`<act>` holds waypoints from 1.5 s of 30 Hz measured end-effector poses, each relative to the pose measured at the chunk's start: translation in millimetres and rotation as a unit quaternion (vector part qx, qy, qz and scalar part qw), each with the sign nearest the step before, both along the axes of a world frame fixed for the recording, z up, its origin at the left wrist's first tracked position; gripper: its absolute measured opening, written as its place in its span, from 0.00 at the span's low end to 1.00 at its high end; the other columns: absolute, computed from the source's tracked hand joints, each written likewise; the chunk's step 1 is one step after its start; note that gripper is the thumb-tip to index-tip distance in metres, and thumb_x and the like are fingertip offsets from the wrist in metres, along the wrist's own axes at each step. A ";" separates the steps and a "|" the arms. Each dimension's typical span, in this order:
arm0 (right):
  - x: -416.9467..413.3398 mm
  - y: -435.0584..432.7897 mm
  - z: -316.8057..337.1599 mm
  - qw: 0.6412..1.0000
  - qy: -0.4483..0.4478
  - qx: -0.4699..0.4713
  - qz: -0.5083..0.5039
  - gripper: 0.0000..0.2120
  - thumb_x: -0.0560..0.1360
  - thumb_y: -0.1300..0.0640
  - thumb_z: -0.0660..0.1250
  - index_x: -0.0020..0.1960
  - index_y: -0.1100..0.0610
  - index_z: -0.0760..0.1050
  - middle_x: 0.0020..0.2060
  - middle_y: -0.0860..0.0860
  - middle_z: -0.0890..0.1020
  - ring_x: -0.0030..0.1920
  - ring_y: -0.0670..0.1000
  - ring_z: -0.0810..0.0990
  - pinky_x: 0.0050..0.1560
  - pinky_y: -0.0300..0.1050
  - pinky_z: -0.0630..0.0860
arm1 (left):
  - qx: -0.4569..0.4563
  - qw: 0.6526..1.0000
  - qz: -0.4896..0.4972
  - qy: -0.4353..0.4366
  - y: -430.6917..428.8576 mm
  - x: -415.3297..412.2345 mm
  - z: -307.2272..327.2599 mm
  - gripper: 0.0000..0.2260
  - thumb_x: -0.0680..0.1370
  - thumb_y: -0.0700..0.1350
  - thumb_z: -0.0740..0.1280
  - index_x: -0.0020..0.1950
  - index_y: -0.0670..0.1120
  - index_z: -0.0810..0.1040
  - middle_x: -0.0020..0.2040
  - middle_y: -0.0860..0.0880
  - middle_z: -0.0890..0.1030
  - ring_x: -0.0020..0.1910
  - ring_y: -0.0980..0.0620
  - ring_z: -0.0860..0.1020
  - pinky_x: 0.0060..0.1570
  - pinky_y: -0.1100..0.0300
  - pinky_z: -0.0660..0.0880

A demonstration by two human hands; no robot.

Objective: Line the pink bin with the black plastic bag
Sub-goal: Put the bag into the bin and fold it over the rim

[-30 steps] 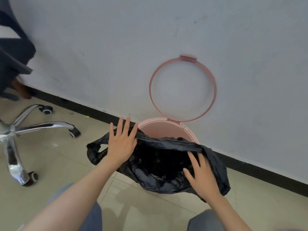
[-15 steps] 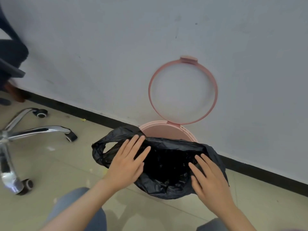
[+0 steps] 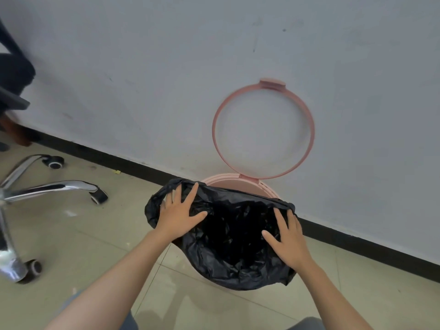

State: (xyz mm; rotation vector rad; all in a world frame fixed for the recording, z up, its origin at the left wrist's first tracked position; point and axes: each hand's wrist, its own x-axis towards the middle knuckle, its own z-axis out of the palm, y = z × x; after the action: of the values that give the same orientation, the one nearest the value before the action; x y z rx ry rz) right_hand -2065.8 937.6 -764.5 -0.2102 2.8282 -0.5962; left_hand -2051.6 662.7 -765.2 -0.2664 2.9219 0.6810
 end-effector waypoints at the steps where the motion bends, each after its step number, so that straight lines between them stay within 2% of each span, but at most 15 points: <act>1: -2.3 -1.9 -1.3 1.000 0.000 -0.011 -0.008 0.34 0.76 0.42 0.57 0.74 0.47 0.42 0.76 0.55 0.44 0.74 0.58 0.44 0.73 0.55 0.50 | 0.038 0.999 0.005 -0.013 -1.1 -3.2 -1.5 0.35 0.75 0.61 0.59 0.72 0.58 0.40 0.76 0.42 0.44 0.73 0.39 0.43 0.70 0.43 0.49; 7: -12.7 -3.4 2.2 1.000 -0.014 -0.010 -0.018 0.31 0.76 0.44 0.59 0.74 0.46 0.48 0.76 0.54 0.47 0.72 0.62 0.51 0.70 0.55 0.58 | 0.240 0.969 0.053 -0.022 -9.0 -13.2 -13.0 0.34 0.75 0.55 0.63 0.74 0.49 0.49 0.71 0.42 0.65 0.68 0.44 0.66 0.66 0.49 0.65; 10: -2.6 1.1 10.6 0.997 0.053 0.057 -0.014 0.28 0.75 0.38 0.51 0.71 0.49 0.60 0.74 0.56 0.57 0.72 0.61 0.56 0.68 0.57 0.61 | 0.175 0.983 0.030 -0.038 -10.0 -1.7 -5.0 0.32 0.75 0.56 0.61 0.73 0.47 0.52 0.70 0.43 0.67 0.66 0.44 0.67 0.64 0.49 0.68; 13: 22.7 2.6 16.1 0.980 0.185 0.075 0.013 0.35 0.74 0.34 0.40 0.58 0.54 0.76 0.63 0.60 0.75 0.64 0.63 0.69 0.58 0.62 0.72 | 0.053 0.999 -0.006 -0.004 -6.5 30.6 11.7 0.26 0.77 0.55 0.59 0.72 0.46 0.58 0.71 0.45 0.66 0.67 0.46 0.66 0.62 0.53 0.69; 17: 59.2 0.5 4.4 0.979 0.178 0.092 0.034 0.31 0.76 0.36 0.38 0.59 0.49 0.74 0.60 0.60 0.77 0.64 0.58 0.63 0.51 0.61 0.75 | -0.076 0.988 -0.039 0.130 10.2 72.4 20.0 0.30 0.71 0.62 0.52 0.65 0.45 0.71 0.67 0.40 0.71 0.63 0.41 0.72 0.53 0.47 0.76; 19: 71.8 0.3 -5.9 0.977 0.173 0.100 0.079 0.27 0.76 0.35 0.39 0.61 0.45 0.70 0.64 0.58 0.73 0.65 0.58 0.62 0.51 0.59 0.76 | -0.048 0.995 -0.074 0.037 17.0 81.7 8.5 0.44 0.60 0.76 0.43 0.72 0.56 0.51 0.74 0.43 0.44 0.73 0.42 0.51 0.67 0.45 0.62; 21: 81.6 3.7 -18.9 0.964 0.183 0.125 0.145 0.25 0.76 0.36 0.38 0.62 0.41 0.66 0.66 0.53 0.67 0.70 0.57 0.57 0.53 0.56 0.76 | 0.004 0.994 -0.087 -0.064 24.1 89.8 -0.4 0.51 0.48 0.81 0.32 0.68 0.63 0.35 0.67 0.48 0.26 0.73 0.44 0.36 0.71 0.49 0.51; 24: 85.6 9.5 -31.6 0.951 0.191 0.153 0.188 0.25 0.76 0.40 0.35 0.62 0.40 0.65 0.63 0.51 0.72 0.74 0.54 0.46 0.66 0.51 0.58 | -0.002 0.995 -0.082 -0.058 30.6 100.0 -8.2 0.51 0.51 0.78 0.28 0.71 0.57 0.35 0.65 0.47 0.22 0.74 0.43 0.39 0.71 0.53 0.52; 27: 89.4 12.0 -30.7 0.954 0.203 0.150 0.163 0.25 0.78 0.46 0.34 0.62 0.44 0.67 0.59 0.54 0.79 0.70 0.54 0.51 0.72 0.45 0.41 | 0.025 0.996 -0.060 -0.062 38.1 112.4 -10.7 0.40 0.70 0.70 0.45 0.65 0.48 0.26 0.65 0.45 0.23 0.73 0.44 0.52 0.68 0.58 0.59; 29: 94.4 13.7 -35.6 0.947 0.239 0.140 0.164 0.25 0.78 0.46 0.35 0.63 0.46 0.66 0.65 0.57 0.71 0.75 0.54 0.44 0.72 0.47 0.48 | 0.018 0.997 -0.041 -0.068 41.2 119.9 -13.8 0.41 0.76 0.62 0.53 0.61 0.42 0.23 0.66 0.44 0.24 0.73 0.45 0.55 0.68 0.59 0.59; 32: 99.4 15.8 -41.6 0.945 0.250 0.134 0.165 0.25 0.78 0.46 0.36 0.64 0.47 0.65 0.65 0.57 0.65 0.75 0.52 0.39 0.57 0.49 0.75 | 0.001 0.996 -0.030 -0.084 43.9 124.6 -12.8 0.41 0.77 0.60 0.54 0.60 0.39 0.22 0.73 0.41 0.33 0.74 0.46 0.47 0.71 0.56 0.52; 34: 100.6 17.6 -41.4 0.947 0.240 0.132 0.166 0.25 0.78 0.45 0.36 0.64 0.47 0.65 0.64 0.57 0.66 0.75 0.52 0.40 0.49 0.47 0.79 | -0.029 0.993 -0.024 -0.109 48.2 124.9 -9.3 0.40 0.77 0.62 0.51 0.67 0.38 0.26 0.75 0.40 0.37 0.74 0.46 0.45 0.72 0.54 0.49; 38: 98.8 20.3 -32.0 0.943 0.268 0.101 0.172 0.24 0.79 0.44 0.37 0.61 0.49 0.68 0.60 0.54 0.71 0.69 0.54 0.59 0.56 0.47 0.71 | -0.123 0.988 0.023 -0.096 49.7 124.6 8.9 0.34 0.74 0.59 0.44 0.73 0.39 0.45 0.75 0.38 0.51 0.73 0.41 0.52 0.71 0.47 0.54; 41: 82.5 14.4 -10.1 0.943 0.307 0.058 0.114 0.26 0.79 0.43 0.40 0.57 0.54 0.72 0.52 0.57 0.82 0.58 0.54 0.69 0.56 0.48 0.67 | -0.164 0.985 0.026 0.043 40.0 103.7 21.6 0.29 0.69 0.53 0.51 0.61 0.37 0.74 0.59 0.35 0.78 0.58 0.38 0.77 0.51 0.43 0.76; 45: 43.6 -0.8 13.1 0.969 0.232 0.077 0.041 0.26 0.79 0.46 0.45 0.53 0.57 0.79 0.53 0.60 0.82 0.58 0.62 0.76 0.49 0.58 0.78 | -0.164 0.984 -0.001 0.062 32.1 63.3 28.5 0.23 0.71 0.52 0.58 0.57 0.38 0.76 0.57 0.35 0.79 0.55 0.36 0.78 0.48 0.41 0.77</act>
State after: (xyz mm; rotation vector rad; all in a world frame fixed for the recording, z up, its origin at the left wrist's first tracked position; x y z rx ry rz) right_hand -2022.2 936.8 -751.4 -0.4940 3.2739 -0.3386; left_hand -1988.4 694.8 -736.7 -0.2601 3.1443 0.2160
